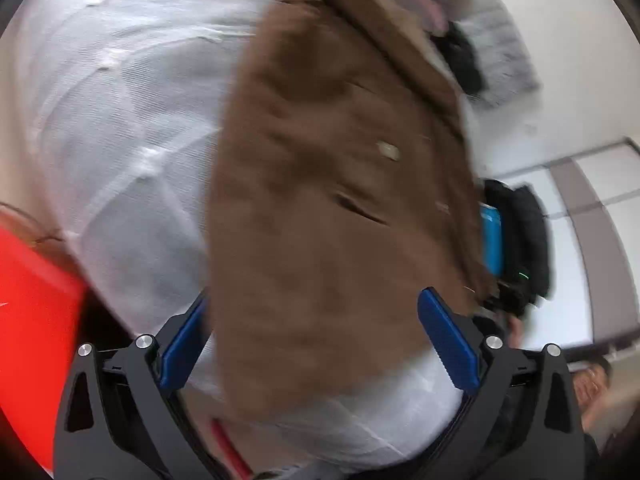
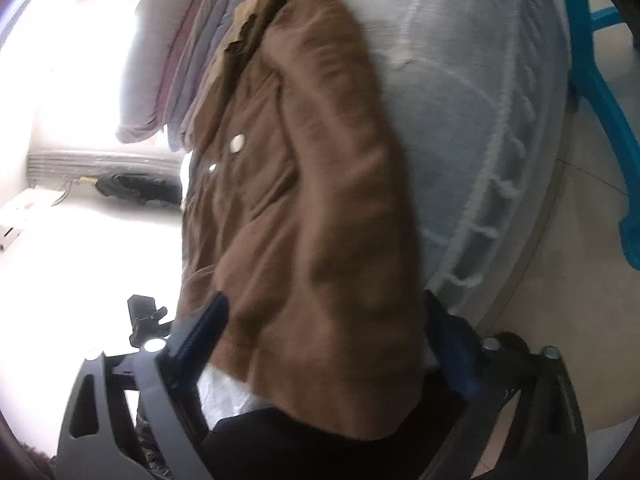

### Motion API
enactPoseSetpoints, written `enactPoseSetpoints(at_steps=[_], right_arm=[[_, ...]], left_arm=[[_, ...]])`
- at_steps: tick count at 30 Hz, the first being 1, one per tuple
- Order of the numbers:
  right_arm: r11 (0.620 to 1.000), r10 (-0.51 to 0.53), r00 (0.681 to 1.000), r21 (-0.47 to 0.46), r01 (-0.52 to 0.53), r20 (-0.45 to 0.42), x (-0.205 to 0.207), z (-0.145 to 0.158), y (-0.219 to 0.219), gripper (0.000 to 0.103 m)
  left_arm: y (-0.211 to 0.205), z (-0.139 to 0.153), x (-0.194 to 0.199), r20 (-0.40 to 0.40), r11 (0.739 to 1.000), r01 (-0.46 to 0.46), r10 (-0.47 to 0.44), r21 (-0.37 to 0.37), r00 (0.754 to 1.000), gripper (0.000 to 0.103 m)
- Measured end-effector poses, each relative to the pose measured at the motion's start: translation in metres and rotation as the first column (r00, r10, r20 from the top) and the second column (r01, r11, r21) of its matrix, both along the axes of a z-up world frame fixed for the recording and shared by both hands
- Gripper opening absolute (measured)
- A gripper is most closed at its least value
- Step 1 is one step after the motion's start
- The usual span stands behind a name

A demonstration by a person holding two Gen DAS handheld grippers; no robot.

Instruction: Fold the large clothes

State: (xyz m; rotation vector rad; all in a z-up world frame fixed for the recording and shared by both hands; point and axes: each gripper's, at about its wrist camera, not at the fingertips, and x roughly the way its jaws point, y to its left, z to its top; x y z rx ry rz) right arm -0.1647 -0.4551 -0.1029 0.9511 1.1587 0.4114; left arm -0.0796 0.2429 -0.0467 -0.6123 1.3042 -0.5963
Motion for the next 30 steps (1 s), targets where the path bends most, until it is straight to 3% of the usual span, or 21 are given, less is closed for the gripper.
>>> enactPoseSetpoints(at_steps=[1,3,5,6,7,8,9,12,15,16,17,18,19,20,22,24,25,26,30], right_arm=[[1.000,0.000,1.000,-0.010,0.000,0.005,0.000,0.003,0.001,0.080],[1.000,-0.009,1.000,-0.005,0.009,0.021,0.001,0.009,0.003,0.068],[1.000,-0.026,0.999,0.006,0.026,0.026,0.000,0.008,0.001,0.046],[1.000,-0.030,0.999,0.006,0.030,0.029,-0.001,0.008,-0.001,0.040],[0.999,-0.039,0.999,0.012,0.038,0.038,-0.002,0.007,-0.002,0.027],[0.999,-0.043,0.998,0.025,0.042,0.041,-0.003,0.007,-0.003,0.025],[0.999,-0.044,0.998,0.027,0.042,0.046,-0.004,0.010,-0.003,0.023],[0.999,-0.033,0.996,0.046,0.029,0.080,-0.009,0.020,-0.007,0.020],[0.997,-0.005,0.995,0.078,-0.003,0.101,-0.004,0.026,-0.008,0.020],[0.997,-0.004,0.996,0.081,-0.003,0.092,-0.001,0.024,-0.007,0.030],[0.996,-0.015,0.997,0.085,0.009,0.073,0.003,0.020,-0.008,0.050],[0.995,-0.015,0.998,0.096,0.009,0.061,0.005,0.017,-0.007,0.061],[0.994,-0.011,0.998,0.112,0.005,0.061,0.008,0.013,-0.005,0.070],[0.993,-0.019,0.998,0.116,0.011,0.068,0.010,0.010,-0.004,0.070],[0.991,-0.030,0.997,0.130,0.019,0.077,0.012,0.007,-0.002,0.071],[0.996,-0.030,0.994,0.085,0.021,0.105,0.010,0.011,0.001,0.054],[0.997,-0.035,0.994,0.071,0.027,0.105,0.009,0.011,0.000,0.017],[0.995,-0.051,0.993,0.096,0.040,0.108,0.007,0.011,-0.002,0.014],[0.996,-0.063,0.984,0.076,0.051,0.164,0.000,0.028,0.000,0.012]], left_arm=[[-0.003,0.003,-0.002,0.016,1.000,0.004,-0.004,-0.010,1.000,0.092],[-0.008,0.002,-0.002,0.028,0.999,-0.002,0.001,0.052,1.000,0.077],[-0.010,-0.004,0.000,0.016,0.993,-0.030,0.028,0.112,0.999,0.062],[-0.009,-0.005,0.000,0.019,0.991,-0.041,0.039,0.131,0.999,0.050],[-0.008,-0.005,0.000,0.024,0.986,-0.052,0.049,0.157,0.998,0.035],[-0.005,-0.005,-0.001,0.025,0.985,-0.070,0.067,0.158,0.997,0.021],[-0.002,-0.005,-0.002,0.029,0.989,-0.078,0.074,0.128,0.997,0.017],[-0.006,0.005,-0.007,0.084,0.993,-0.066,0.058,0.096,0.995,0.015],[-0.015,-0.001,-0.003,0.058,0.993,-0.039,0.033,0.109,0.998,0.016],[-0.016,-0.006,0.000,0.028,0.994,-0.033,0.031,0.108,0.999,0.019],[-0.017,-0.012,0.004,0.004,0.995,-0.035,0.035,0.097,0.999,0.026],[-0.013,-0.015,0.004,-0.008,0.997,-0.033,0.033,0.071,0.999,0.031],[-0.012,-0.016,0.004,-0.014,0.999,-0.026,0.027,0.030,1.000,0.042],[-0.012,-0.017,0.004,-0.013,1.000,-0.018,0.018,-0.001,1.000,0.051],[-0.017,-0.018,0.005,-0.005,1.000,-0.002,0.002,-0.006,1.000,0.054],[-0.024,-0.017,0.005,0.003,1.000,-0.001,0.001,0.018,1.000,0.053],[-0.028,-0.016,0.004,0.012,0.999,-0.002,0.002,0.040,1.000,0.038],[-0.029,-0.014,0.002,0.028,0.993,-0.009,0.006,0.114,1.000,0.022],[-0.032,-0.005,-0.003,0.075,0.988,-0.053,0.043,0.142,0.996,0.013]])
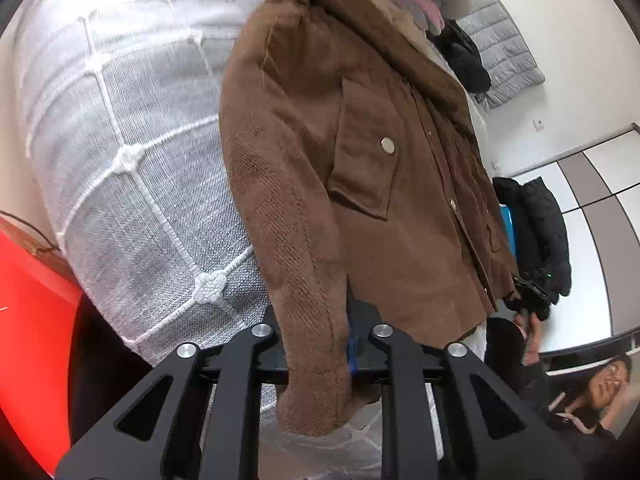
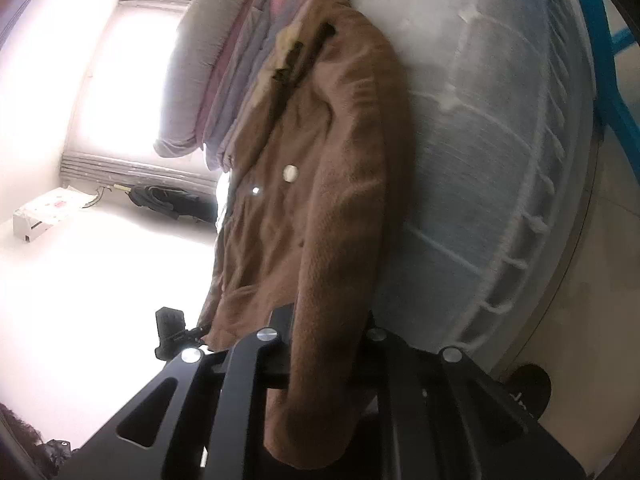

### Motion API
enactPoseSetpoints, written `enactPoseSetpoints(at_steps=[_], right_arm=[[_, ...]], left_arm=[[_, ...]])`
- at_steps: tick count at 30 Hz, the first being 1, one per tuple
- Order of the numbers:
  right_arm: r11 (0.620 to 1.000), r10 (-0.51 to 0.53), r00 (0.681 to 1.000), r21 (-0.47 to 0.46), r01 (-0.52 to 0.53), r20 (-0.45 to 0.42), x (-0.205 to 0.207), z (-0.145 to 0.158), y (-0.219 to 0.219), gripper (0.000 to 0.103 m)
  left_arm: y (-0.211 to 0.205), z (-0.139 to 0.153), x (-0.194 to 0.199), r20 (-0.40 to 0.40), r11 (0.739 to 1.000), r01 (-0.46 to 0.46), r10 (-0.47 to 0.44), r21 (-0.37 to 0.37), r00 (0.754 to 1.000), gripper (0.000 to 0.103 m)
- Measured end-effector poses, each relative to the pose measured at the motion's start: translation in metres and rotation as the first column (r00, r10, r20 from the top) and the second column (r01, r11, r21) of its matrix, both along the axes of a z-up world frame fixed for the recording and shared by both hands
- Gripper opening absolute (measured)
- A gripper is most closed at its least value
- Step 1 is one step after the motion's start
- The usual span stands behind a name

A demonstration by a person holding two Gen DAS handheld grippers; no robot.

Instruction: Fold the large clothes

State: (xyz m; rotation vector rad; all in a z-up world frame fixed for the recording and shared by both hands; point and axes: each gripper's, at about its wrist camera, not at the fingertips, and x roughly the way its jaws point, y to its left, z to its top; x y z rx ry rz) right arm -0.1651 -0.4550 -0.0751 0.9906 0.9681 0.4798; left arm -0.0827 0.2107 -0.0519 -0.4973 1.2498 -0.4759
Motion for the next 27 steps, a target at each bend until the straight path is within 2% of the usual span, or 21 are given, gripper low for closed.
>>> enactPoseSetpoints(at_steps=[5,9,12,18,22,25,27], right_arm=[[0.999,-0.017,0.994,0.053,0.011,0.108,0.001,0.038,0.015,0.012],[0.997,-0.022,0.984,0.080,0.008,0.176,-0.011,0.067,0.021,0.012],[0.995,-0.028,0.976,0.100,0.006,0.216,-0.028,0.083,0.021,0.011],[0.988,-0.058,0.971,0.154,0.022,0.232,-0.067,0.093,0.010,0.012],[0.985,-0.061,0.967,0.174,0.018,0.248,-0.091,0.111,0.016,0.011],[0.990,-0.031,0.969,0.139,-0.003,0.244,-0.114,0.122,0.019,0.012],[0.998,0.049,0.979,0.037,-0.057,0.196,-0.133,0.117,0.020,0.012]], left_arm=[[0.002,0.030,-0.014,0.070,0.998,-0.045,0.047,-0.037,0.996,0.011],[0.009,0.076,-0.031,0.159,0.997,-0.042,0.052,-0.063,0.986,0.011],[0.015,0.096,-0.046,0.185,0.997,-0.022,0.036,-0.075,0.982,0.011],[0.028,0.102,-0.082,0.171,0.992,-0.006,0.027,-0.122,0.985,0.010],[0.038,0.117,-0.120,0.181,0.986,0.001,0.030,-0.168,0.983,0.011],[0.039,0.120,-0.146,0.173,0.988,0.044,-0.017,-0.150,0.985,0.011],[0.039,0.107,-0.159,0.137,0.996,0.066,-0.057,-0.067,0.989,0.013]])
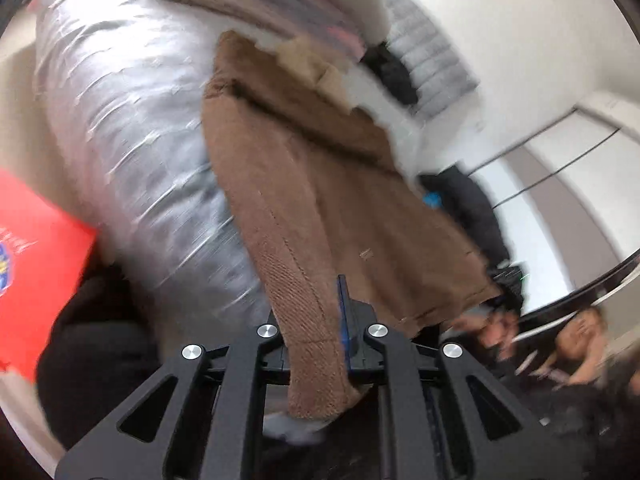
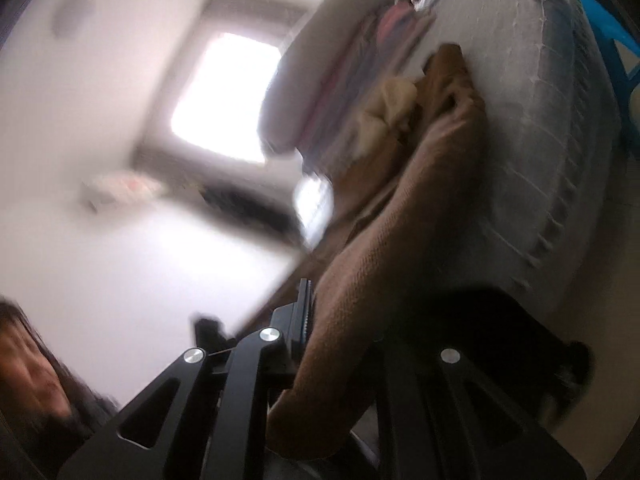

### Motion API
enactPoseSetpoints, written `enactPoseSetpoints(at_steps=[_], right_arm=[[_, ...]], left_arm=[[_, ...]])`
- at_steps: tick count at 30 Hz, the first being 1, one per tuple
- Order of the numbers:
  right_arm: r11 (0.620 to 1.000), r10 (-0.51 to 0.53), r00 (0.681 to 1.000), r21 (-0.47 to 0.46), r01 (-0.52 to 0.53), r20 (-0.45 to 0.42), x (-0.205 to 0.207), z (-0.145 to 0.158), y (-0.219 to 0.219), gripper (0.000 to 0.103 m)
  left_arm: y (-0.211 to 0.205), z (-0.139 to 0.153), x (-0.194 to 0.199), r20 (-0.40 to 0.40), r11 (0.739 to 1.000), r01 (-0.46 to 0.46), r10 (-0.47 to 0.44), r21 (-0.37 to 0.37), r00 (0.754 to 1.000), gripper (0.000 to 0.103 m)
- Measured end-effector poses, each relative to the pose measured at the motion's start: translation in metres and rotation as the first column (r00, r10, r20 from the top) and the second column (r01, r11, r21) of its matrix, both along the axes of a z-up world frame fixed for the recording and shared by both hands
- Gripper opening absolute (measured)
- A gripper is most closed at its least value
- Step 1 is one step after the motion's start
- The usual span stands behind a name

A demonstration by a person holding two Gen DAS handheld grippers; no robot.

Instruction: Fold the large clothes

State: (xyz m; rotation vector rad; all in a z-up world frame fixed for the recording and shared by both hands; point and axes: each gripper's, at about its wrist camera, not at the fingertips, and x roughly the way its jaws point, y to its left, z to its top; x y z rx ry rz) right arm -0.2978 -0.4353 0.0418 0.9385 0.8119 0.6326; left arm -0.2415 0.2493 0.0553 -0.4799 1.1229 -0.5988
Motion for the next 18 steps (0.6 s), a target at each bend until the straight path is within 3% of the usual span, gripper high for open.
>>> enactPoseSetpoints(at_steps=[2,3,4,5,6,8,9,11,15,16,18], right_arm=[[0.998,0.028,0.994,-0.044,-0.033,-0.110,0.002,-0.027,-0.002,0.021],[0.997,0.012,0.988,-0.077,-0.024,-0.154,0.003,-0.040,-0.007,0.026],[0.996,-0.016,0.981,-0.086,0.000,-0.191,0.004,-0.049,-0.014,0.039],[0.998,-0.035,0.977,-0.060,0.022,-0.212,0.004,-0.057,-0.022,0.043],[0.998,-0.066,0.973,-0.020,0.063,-0.219,0.004,-0.064,-0.034,0.043],[0.988,-0.156,0.964,-0.043,0.150,-0.213,0.012,-0.064,-0.054,0.063],[0.982,-0.190,0.960,-0.063,0.180,-0.207,0.016,-0.061,-0.061,0.067],[0.970,-0.236,0.953,-0.111,0.218,-0.190,0.032,-0.054,-0.074,0.072],[0.979,-0.182,0.940,-0.140,0.146,-0.288,0.067,-0.071,-0.077,0.079],[0.985,-0.149,0.936,-0.130,0.113,-0.320,0.071,-0.080,-0.074,0.079],[0.994,-0.103,0.931,-0.072,0.083,-0.350,0.076,-0.099,-0.070,0.079]], left_arm=[[0.001,-0.033,0.001,-0.128,0.999,0.047,-0.045,0.011,0.991,0.016],[0.004,-0.047,0.003,-0.170,0.998,0.048,-0.040,0.044,0.985,0.016],[0.007,-0.057,0.005,-0.187,0.994,0.034,-0.014,0.101,0.982,0.017],[0.016,-0.066,0.008,-0.210,0.993,0.002,0.023,0.116,0.977,0.018],[0.024,-0.066,0.010,-0.206,0.994,-0.030,0.051,0.105,0.977,0.019],[0.040,-0.056,0.015,-0.153,0.992,-0.102,0.113,0.073,0.982,0.025],[0.046,-0.049,0.020,-0.126,0.988,-0.132,0.141,0.074,0.982,0.026],[0.054,-0.038,0.029,-0.085,0.976,-0.179,0.190,0.125,0.978,0.029],[0.078,-0.022,0.033,-0.031,0.963,-0.255,0.258,0.088,0.966,0.039],[0.078,-0.018,0.034,-0.025,0.962,-0.255,0.259,0.100,0.966,0.045],[0.071,-0.031,0.040,-0.061,0.969,-0.220,0.228,0.108,0.972,0.047]])
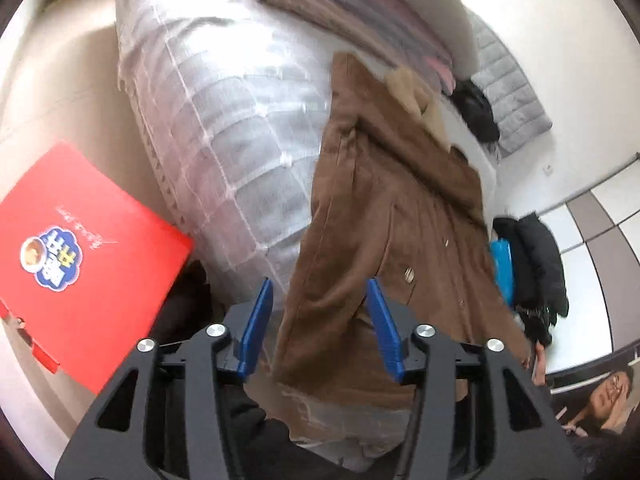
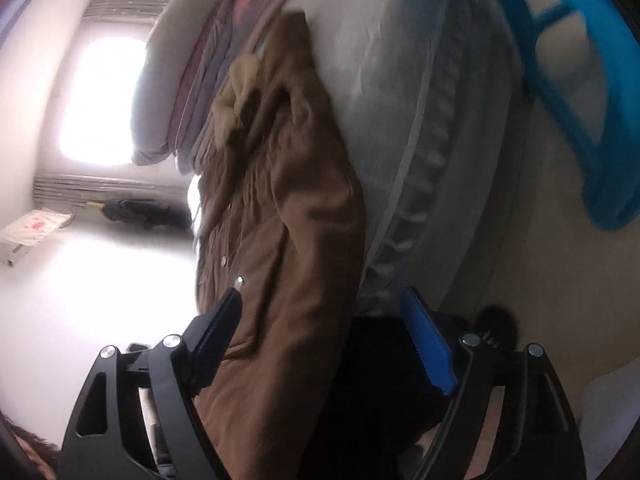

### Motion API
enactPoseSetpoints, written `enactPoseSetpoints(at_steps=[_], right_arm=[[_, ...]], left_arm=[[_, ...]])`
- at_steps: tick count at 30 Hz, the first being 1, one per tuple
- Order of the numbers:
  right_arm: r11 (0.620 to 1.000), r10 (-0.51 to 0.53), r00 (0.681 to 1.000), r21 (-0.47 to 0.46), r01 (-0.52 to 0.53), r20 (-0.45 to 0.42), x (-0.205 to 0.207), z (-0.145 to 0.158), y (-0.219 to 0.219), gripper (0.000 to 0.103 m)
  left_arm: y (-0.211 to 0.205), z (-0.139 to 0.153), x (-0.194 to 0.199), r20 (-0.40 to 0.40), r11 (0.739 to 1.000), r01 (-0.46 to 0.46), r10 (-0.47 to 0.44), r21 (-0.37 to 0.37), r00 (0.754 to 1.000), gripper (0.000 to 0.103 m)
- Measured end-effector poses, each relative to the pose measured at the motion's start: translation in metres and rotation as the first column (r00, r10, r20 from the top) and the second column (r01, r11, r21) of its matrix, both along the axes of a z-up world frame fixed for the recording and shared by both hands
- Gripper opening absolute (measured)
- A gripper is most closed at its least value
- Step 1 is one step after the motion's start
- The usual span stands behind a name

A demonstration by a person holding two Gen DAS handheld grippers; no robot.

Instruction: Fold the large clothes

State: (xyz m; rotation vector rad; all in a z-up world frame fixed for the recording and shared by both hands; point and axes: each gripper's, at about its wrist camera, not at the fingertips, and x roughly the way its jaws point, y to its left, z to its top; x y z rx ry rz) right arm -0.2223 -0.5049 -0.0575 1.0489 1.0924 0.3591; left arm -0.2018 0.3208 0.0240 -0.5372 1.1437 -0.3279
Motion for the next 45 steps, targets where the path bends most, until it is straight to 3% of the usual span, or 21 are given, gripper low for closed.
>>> enactPoseSetpoints(at_steps=[4,6,7,8,10,15,21,25,28,30,33,34,35,36,39,41,44,45], right_arm=[[0.985,0.047,0.999,0.165,-0.046,-0.001,0.011,-0.025,0.016,0.078],[0.978,0.087,0.995,0.188,-0.094,0.043,0.014,-0.022,0.027,0.058],[0.977,0.102,0.993,0.179,-0.112,0.065,0.014,-0.017,0.032,0.031],[0.981,0.095,0.993,0.164,-0.106,0.076,0.014,-0.013,0.033,0.018],[0.982,0.074,0.985,0.164,-0.099,0.156,0.011,0.005,0.032,0.012],[0.981,0.025,0.961,0.178,-0.076,0.275,-0.004,0.040,0.022,0.011],[0.981,0.025,0.980,0.182,-0.062,0.199,-0.008,0.017,0.016,0.013],[0.978,-0.002,0.982,0.203,-0.038,0.191,-0.016,0.015,0.011,0.017],[0.977,-0.010,0.979,0.211,-0.034,0.203,-0.022,0.017,0.010,0.031],[0.974,-0.010,0.979,0.225,-0.037,0.205,-0.021,0.020,0.014,0.034],[0.972,0.000,0.981,0.230,-0.045,0.193,-0.023,0.017,0.015,0.036],[0.971,0.008,0.982,0.234,-0.053,0.187,-0.025,0.016,0.016,0.039],[0.970,0.019,0.984,0.234,-0.061,0.179,-0.028,0.013,0.017,0.043],[0.971,0.025,0.985,0.231,-0.066,0.174,-0.031,0.012,0.017,0.045],[0.969,0.040,0.987,0.233,-0.077,0.158,-0.037,0.009,0.022,0.057],[0.968,0.044,0.986,0.237,-0.081,0.159,-0.042,0.011,0.024,0.062],[0.973,0.081,0.983,0.200,-0.114,0.164,-0.051,0.013,0.025,0.058],[0.977,0.089,0.982,0.177,-0.119,0.168,-0.053,0.015,0.026,0.049]], left_arm=[[-0.032,-0.051,0.012,-0.117,0.995,0.067,-0.076,-0.078,0.990,0.047],[-0.049,-0.064,0.013,-0.149,0.994,0.085,-0.093,-0.062,0.984,0.047],[-0.057,-0.067,0.013,-0.142,0.994,0.096,-0.104,-0.059,0.984,0.047],[-0.060,-0.067,0.013,-0.140,0.992,0.102,-0.111,-0.069,0.984,0.047],[-0.062,-0.068,0.012,-0.136,0.993,0.098,-0.107,-0.067,0.985,0.047],[-0.046,-0.080,0.012,-0.106,0.996,0.048,-0.055,-0.070,0.993,0.053],[-0.026,-0.124,0.030,-0.063,0.967,0.040,-0.058,-0.252,0.996,0.062],[-0.043,-0.136,0.037,-0.070,0.951,0.131,-0.156,-0.280,0.985,0.082],[-0.061,-0.148,0.035,-0.103,0.944,0.211,-0.244,-0.255,0.964,0.087],[-0.070,-0.152,0.030,-0.116,0.913,0.259,-0.308,-0.315,0.944,0.087],[-0.107,-0.149,0.009,-0.122,0.849,0.418,-0.475,-0.322,0.871,0.087],[-0.116,-0.149,0.002,-0.135,0.843,0.450,-0.503,-0.294,0.854,0.087],[-0.124,-0.151,-0.003,-0.157,0.845,0.465,-0.513,-0.263,0.844,0.085],[-0.128,-0.152,-0.006,-0.175,0.858,0.450,-0.497,-0.247,0.850,0.081],[-0.126,-0.149,-0.006,-0.199,0.912,0.364,-0.398,-0.189,0.896,0.057],[-0.129,-0.137,-0.007,-0.178,0.927,0.340,-0.365,-0.157,0.914,0.027],[-0.139,-0.112,-0.013,-0.131,0.941,0.326,-0.336,-0.096,0.932,0.011],[-0.143,-0.103,-0.015,-0.110,0.942,0.323,-0.332,-0.087,0.937,0.011]])
